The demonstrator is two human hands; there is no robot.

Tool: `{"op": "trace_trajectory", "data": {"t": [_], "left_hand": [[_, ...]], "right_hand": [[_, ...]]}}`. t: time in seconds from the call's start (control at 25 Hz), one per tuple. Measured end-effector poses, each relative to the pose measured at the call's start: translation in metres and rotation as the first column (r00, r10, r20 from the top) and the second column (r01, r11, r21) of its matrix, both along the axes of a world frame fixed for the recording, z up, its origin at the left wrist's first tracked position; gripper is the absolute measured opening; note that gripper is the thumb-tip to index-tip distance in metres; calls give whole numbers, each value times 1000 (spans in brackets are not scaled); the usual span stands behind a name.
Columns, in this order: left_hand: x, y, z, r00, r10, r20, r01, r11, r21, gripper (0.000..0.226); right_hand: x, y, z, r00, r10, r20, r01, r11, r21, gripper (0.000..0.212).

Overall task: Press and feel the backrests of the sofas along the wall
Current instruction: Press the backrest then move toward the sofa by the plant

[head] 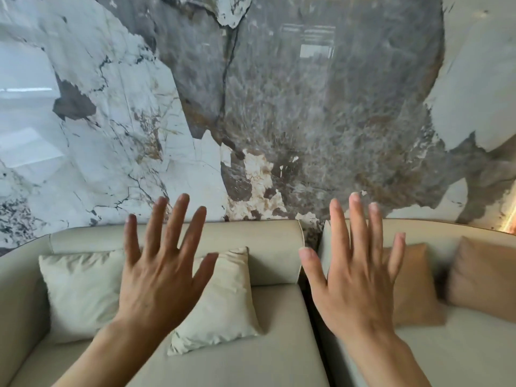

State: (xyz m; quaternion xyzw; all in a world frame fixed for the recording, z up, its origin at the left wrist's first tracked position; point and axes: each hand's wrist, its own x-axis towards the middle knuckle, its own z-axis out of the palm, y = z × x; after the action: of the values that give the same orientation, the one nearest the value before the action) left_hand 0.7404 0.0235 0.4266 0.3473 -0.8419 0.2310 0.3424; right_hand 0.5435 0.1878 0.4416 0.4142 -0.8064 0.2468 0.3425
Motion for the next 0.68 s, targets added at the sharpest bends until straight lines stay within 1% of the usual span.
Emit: {"op": "trace_trajectory", "data": {"t": [0.16, 0.28, 0.48, 0.68], "left_hand": [[22, 44, 6, 998, 47, -45, -46, 999, 20, 68], [26, 70, 9, 997, 54, -48, -53, 998, 23, 67], [57, 82, 14, 993, 116, -29, -116, 993, -8, 66], [129, 69, 11, 973, 232, -7, -232, 973, -15, 66]], "right_hand": [[14, 46, 10, 1000, 8, -23, -8, 1000, -3, 72], [19, 63, 16, 998, 44, -46, -46, 999, -26, 72], [42, 57, 20, 990, 125, -63, -129, 989, -70, 72], [98, 25, 17, 968, 241, -66, -245, 968, -52, 72]]}}
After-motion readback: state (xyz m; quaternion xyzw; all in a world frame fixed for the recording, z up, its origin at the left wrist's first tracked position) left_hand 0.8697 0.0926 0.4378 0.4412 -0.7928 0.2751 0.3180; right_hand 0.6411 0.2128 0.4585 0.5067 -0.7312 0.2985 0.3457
